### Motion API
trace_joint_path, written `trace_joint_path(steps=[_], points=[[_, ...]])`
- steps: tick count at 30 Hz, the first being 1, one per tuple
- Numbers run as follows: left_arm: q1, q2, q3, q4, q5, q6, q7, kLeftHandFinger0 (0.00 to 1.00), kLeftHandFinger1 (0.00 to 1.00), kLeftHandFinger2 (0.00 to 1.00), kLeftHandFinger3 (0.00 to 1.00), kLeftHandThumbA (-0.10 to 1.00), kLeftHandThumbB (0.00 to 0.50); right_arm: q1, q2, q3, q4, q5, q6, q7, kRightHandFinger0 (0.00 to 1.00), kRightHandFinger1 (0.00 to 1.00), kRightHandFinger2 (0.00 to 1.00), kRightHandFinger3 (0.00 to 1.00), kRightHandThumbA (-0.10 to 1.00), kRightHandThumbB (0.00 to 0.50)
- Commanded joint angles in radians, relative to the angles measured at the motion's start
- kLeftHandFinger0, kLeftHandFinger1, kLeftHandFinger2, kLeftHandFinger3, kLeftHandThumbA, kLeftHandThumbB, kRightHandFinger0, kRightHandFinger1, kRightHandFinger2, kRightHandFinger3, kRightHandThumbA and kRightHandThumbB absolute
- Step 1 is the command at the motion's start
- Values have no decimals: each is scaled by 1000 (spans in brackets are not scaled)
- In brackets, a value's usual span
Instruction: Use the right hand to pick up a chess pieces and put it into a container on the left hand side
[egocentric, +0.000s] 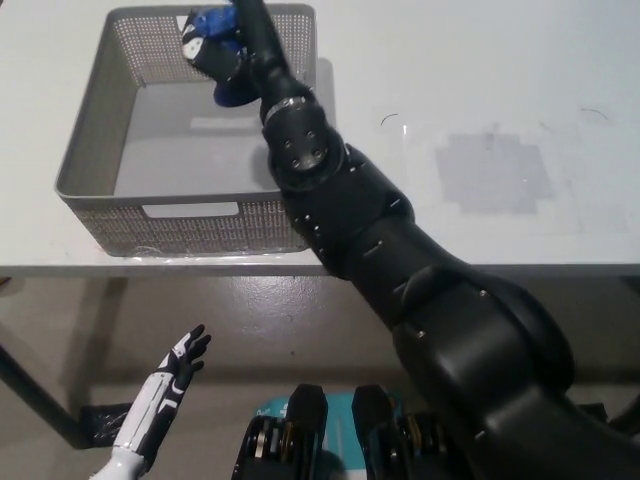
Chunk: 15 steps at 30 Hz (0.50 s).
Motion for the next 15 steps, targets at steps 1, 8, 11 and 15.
trace_joint_path(steps=[1,8,11,15], points=[[-20,18,1,-29,-4,3,-14,1000,1000,1000,1000,1000,263,-82,10,40,4,-47,21,-11,0,357,822,818,-100,154],[-24,25,-6,-38,-1,15,-19,1000,1000,1000,1000,1000,269,-61,2,70,15,-51,51,37,2,439,771,795,-100,130],[-29,26,-8,-42,0,23,-21,1000,1000,1000,1000,1000,258,-61,-5,66,18,-44,87,62,41,495,826,845,-100,157],[-33,27,-8,-32,6,13,-18,1000,1000,1000,1000,1000,258,-59,-14,78,18,-51,102,109,367,622,747,743,-100,205]])
